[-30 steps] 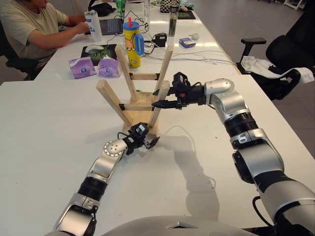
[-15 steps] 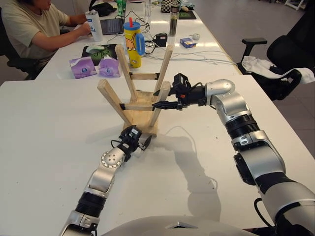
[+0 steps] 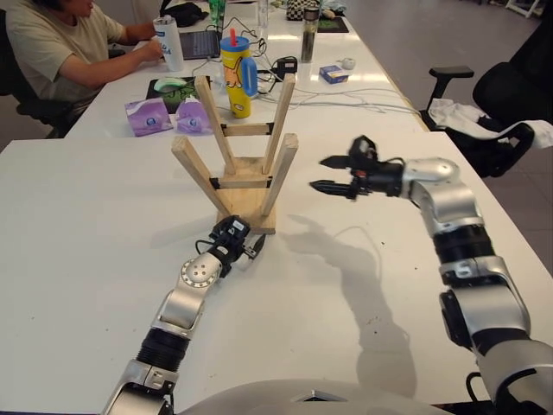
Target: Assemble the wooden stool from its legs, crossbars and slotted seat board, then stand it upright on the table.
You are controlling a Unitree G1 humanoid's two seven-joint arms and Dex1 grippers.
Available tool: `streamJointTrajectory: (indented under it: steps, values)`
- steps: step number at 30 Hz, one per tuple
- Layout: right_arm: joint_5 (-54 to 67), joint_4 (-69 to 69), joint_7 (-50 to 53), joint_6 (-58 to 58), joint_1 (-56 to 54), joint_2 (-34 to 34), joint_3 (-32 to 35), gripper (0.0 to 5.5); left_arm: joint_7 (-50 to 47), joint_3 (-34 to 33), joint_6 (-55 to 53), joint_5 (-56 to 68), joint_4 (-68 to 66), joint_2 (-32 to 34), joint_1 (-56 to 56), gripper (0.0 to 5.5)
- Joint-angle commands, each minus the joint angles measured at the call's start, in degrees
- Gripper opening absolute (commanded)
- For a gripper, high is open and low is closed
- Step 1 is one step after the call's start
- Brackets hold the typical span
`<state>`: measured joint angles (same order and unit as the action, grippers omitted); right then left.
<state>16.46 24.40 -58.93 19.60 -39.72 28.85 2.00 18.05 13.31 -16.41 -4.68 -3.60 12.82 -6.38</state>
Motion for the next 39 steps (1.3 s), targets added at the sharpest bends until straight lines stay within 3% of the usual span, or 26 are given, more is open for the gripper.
streamJointTrajectory:
  steps: [1, 8, 10, 14, 17, 25, 29, 33, 39]
  values:
    - [12.3, -11.8, 9.6, 6.6, -7.4, -7.8, 8.2, 2.33, 1.6, 1.2, -6.6, 0.1, -6.5, 0.5, 5.5, 4.4]
    - [21.5, -15.4, 25.9, 7.3, -16.3, -20.6, 12.6, 2.29, 2.7, 1.8, -5.9, 0.0, -8.4, 0.6, 4.8, 4.4]
    - [17.7, -13.6, 28.6, 7.9, -12.6, -23.5, 7.7, 2.29, 2.9, 1.8, -5.9, 0.1, -8.7, 0.7, 4.6, 4.4]
    - [2.8, -8.2, 31.3, 12.5, 3.4, -21.6, -10.3, 2.29, 3.1, 2.1, -6.5, 0.1, -7.8, 0.2, 4.1, 4.4]
    - [2.4, -9.2, 31.4, 13.0, 6.6, -20.0, -10.6, 2.29, 3.2, 1.8, -6.7, 0.3, -7.2, 0.4, 4.4, 4.4]
    - [22.1, -3.0, 24.5, 10.9, -9.0, -17.6, 11.7, 2.29, 3.5, 1.7, 0.5, -0.5, -6.6, 1.8, 4.7, 4.4]
    - [10.4, 8.9, 19.8, 0.9, -11.3, -13.8, 5.0, 2.29, 3.9, 0.5, 7.1, 0.7, -3.3, 2.3, 4.3, 4.4]
    - [1.9, 19.3, 11.1, -10.6, -11.7, -15.5, -2.4, 2.29, 5.2, -0.3, 10.1, 1.8, 3.0, 3.1, 4.6, 4.4]
    - [-1.1, 28.0, 1.7, -20.4, -12.8, -19.0, -4.3, 2.29, 4.6, -1.6, 7.4, 1.6, 11.6, 5.1, 14.8, 4.4]
